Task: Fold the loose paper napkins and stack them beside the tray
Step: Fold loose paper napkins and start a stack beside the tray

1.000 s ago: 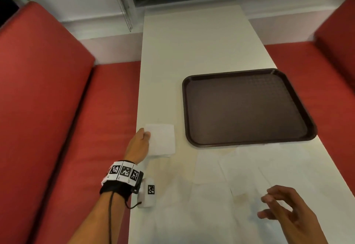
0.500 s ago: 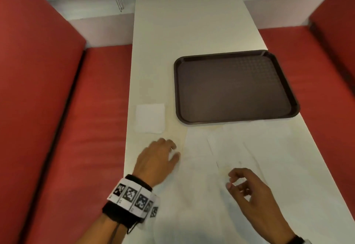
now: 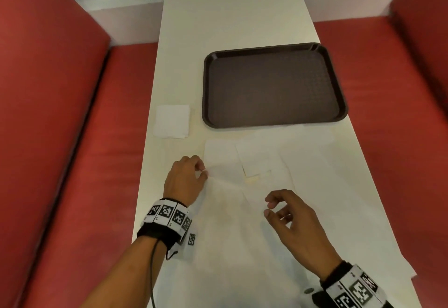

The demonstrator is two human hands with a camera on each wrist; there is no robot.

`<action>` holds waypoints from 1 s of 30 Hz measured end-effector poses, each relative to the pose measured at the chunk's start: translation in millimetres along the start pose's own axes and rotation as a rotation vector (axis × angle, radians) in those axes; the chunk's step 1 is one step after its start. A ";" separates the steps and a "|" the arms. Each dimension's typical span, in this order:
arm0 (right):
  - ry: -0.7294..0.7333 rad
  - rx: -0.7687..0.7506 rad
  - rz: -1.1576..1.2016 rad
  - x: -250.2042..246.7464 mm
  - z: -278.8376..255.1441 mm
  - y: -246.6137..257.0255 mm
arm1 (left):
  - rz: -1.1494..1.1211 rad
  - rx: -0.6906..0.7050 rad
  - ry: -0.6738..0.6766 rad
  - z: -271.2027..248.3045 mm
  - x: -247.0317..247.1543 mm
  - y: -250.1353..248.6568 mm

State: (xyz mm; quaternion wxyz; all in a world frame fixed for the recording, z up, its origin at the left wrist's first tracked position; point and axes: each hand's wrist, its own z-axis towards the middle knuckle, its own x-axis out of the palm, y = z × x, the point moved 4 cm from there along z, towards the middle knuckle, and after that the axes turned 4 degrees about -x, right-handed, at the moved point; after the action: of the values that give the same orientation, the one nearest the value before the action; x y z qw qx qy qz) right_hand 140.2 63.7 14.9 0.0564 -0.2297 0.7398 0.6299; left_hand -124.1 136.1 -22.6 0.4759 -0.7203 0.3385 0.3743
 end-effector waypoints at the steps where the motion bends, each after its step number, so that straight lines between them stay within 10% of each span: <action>1: 0.007 -0.009 0.009 -1.8 -1.2 -0.3 | -0.015 -0.010 -0.022 -2.0 -3.4 -1.6; 19: 0.046 -0.025 -0.045 -13.8 -10.5 -12.5 | 0.404 0.232 -0.004 14.5 28.0 -45.2; 30: -0.063 -0.121 -0.119 -4.1 7.9 5.2 | 0.037 0.387 0.090 -29.3 -31.7 -66.4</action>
State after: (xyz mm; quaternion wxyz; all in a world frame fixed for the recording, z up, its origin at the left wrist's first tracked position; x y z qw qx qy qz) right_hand 140.1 72.9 19.6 0.1027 -0.2563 0.6833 0.6759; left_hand -77.3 133.8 41.2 0.5827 -0.6251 0.4385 0.2783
